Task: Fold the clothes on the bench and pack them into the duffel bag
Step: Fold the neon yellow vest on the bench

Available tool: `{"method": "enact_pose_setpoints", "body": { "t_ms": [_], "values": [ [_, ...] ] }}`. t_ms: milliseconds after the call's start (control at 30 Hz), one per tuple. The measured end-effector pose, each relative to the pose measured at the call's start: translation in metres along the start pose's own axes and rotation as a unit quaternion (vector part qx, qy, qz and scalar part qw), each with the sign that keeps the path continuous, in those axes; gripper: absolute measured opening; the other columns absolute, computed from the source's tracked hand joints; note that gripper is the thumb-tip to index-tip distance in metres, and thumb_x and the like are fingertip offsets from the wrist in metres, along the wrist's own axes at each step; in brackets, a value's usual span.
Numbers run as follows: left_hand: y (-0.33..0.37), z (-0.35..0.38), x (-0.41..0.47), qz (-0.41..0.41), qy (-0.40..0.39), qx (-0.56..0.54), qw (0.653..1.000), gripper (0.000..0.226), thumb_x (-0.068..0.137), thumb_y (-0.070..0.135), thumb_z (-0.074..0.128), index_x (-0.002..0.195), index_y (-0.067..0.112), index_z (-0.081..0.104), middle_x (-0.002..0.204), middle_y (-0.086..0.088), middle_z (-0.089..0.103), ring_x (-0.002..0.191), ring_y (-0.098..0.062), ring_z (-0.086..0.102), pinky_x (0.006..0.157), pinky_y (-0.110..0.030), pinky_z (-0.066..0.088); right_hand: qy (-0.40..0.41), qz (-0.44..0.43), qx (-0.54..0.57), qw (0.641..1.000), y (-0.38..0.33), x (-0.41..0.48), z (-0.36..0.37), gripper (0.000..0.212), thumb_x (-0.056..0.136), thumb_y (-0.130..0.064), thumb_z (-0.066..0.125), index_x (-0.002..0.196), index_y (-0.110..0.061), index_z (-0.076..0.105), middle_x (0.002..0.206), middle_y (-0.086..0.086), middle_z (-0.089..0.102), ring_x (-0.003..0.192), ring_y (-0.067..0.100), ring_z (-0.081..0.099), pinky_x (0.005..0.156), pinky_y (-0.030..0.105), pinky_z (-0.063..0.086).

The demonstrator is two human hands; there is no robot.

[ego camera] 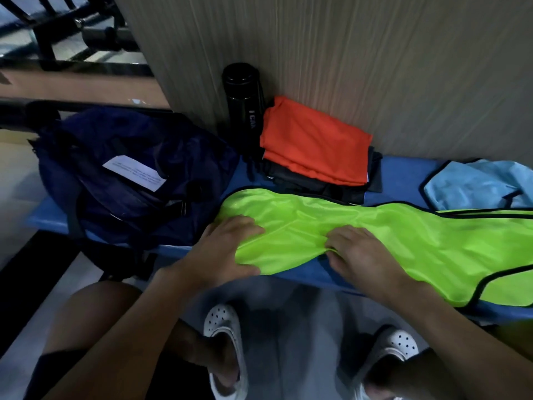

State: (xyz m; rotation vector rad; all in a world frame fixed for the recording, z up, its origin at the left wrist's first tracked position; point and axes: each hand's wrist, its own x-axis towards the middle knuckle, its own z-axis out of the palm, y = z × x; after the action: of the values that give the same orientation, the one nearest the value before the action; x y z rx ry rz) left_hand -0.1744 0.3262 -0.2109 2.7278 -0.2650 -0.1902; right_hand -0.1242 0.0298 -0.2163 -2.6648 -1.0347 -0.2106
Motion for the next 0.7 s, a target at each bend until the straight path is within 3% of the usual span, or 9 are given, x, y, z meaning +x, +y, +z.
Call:
{"method": "enact_pose_setpoints", "body": {
  "t_ms": [67,133,200,333,400,500,567,633,700],
  "values": [
    [-0.001,0.0,0.002,-0.001,-0.007,0.024,1.0,0.084,0.074,0.062,0.07,0.149,0.038,0.038,0.158,0.015,0.026,0.147,-0.006,0.019,0.117,-0.045,0.019,0.017,0.041,0.021,0.999,0.001,0.0,-0.003,0.005,0.083,-0.017,0.062,0.082,-0.012,0.062,0.078,0.004,0.064,0.071,0.029,0.061,0.067,0.034,0.049],
    [-0.003,0.002,0.005,0.001,-0.014,0.046,0.999,0.081,0.083,0.053,0.072,0.152,0.037,0.033,0.161,0.015,0.021,0.151,-0.006,0.01,0.119,-0.044,0.015,0.023,0.075,0.037,0.996,0.0,0.0,-0.008,0.013,0.078,-0.009,0.073,0.083,-0.01,0.061,0.074,0.007,0.063,0.064,0.033,0.06,0.058,0.032,0.047],
    [-0.004,0.004,0.007,0.009,-0.024,0.049,0.998,0.079,0.086,0.053,0.066,0.154,0.037,0.028,0.164,0.014,0.016,0.153,-0.01,0.003,0.119,-0.044,0.013,0.027,0.072,0.044,0.996,0.0,0.001,-0.011,0.013,0.078,-0.012,0.072,0.082,-0.01,0.06,0.074,0.007,0.062,0.063,0.033,0.059,0.056,0.031,0.046],
    [0.0,0.002,0.008,0.006,-0.057,0.061,0.997,0.082,0.077,0.058,0.035,0.155,0.036,0.025,0.166,0.012,0.004,0.153,-0.014,-0.007,0.122,-0.046,0.009,-0.052,0.008,0.061,0.997,0.006,-0.001,-0.012,0.02,0.085,-0.042,0.052,0.08,-0.023,0.055,0.081,-0.009,0.054,0.081,0.016,0.054,0.076,0.031,0.046],
    [0.005,-0.005,0.009,-0.016,-0.06,0.063,0.996,0.088,0.066,0.064,0.025,0.148,0.033,0.035,0.163,0.013,0.01,0.153,-0.013,-0.003,0.122,-0.047,0.014,-0.054,0.007,0.078,0.995,0.006,-0.002,-0.014,0.033,0.089,-0.055,0.05,0.093,-0.025,0.061,0.091,-0.011,0.057,0.089,0.012,0.054,0.084,0.031,0.044],
    [0.016,-0.009,0.015,-0.019,0.054,0.008,0.998,0.069,0.074,0.066,0.029,0.124,0.028,0.056,0.143,0.01,0.036,0.14,-0.015,0.03,0.112,-0.046,0.03,0.041,0.019,0.023,0.999,0.003,0.004,-0.022,0.04,0.094,-0.047,0.045,0.112,-0.016,0.063,0.104,-0.002,0.063,0.097,0.023,0.057,0.084,0.038,0.041],
    [0.029,-0.004,0.023,-0.011,0.126,-0.042,0.991,0.062,0.083,0.064,0.033,0.124,0.026,0.059,0.136,0.008,0.043,0.131,-0.017,0.041,0.108,-0.047,0.036,0.054,0.058,-0.031,0.996,0.002,0.007,-0.025,0.042,0.093,-0.046,0.042,0.118,-0.017,0.06,0.109,-0.002,0.059,0.101,0.025,0.054,0.084,0.039,0.036],
    [0.041,0.004,0.032,-0.013,0.142,-0.035,0.989,0.067,0.086,0.065,0.029,0.137,0.028,0.052,0.147,0.003,0.039,0.139,-0.021,0.035,0.111,-0.052,0.033,0.012,0.11,-0.064,0.992,0.003,0.008,-0.023,0.052,0.091,-0.054,0.038,0.126,-0.021,0.056,0.122,0.0,0.054,0.112,0.027,0.051,0.09,0.044,0.036],
    [0.047,0.013,0.039,-0.036,0.083,0.019,0.996,0.074,0.086,0.07,0.02,0.152,0.038,0.028,0.164,0.003,0.014,0.152,-0.022,0.007,0.119,-0.059,0.017,-0.058,0.143,-0.085,0.984,0.003,0.007,-0.016,0.062,0.089,-0.064,0.031,0.136,-0.026,0.047,0.137,0.003,0.047,0.13,0.03,0.042,0.101,0.053,0.034]
  ]
}}
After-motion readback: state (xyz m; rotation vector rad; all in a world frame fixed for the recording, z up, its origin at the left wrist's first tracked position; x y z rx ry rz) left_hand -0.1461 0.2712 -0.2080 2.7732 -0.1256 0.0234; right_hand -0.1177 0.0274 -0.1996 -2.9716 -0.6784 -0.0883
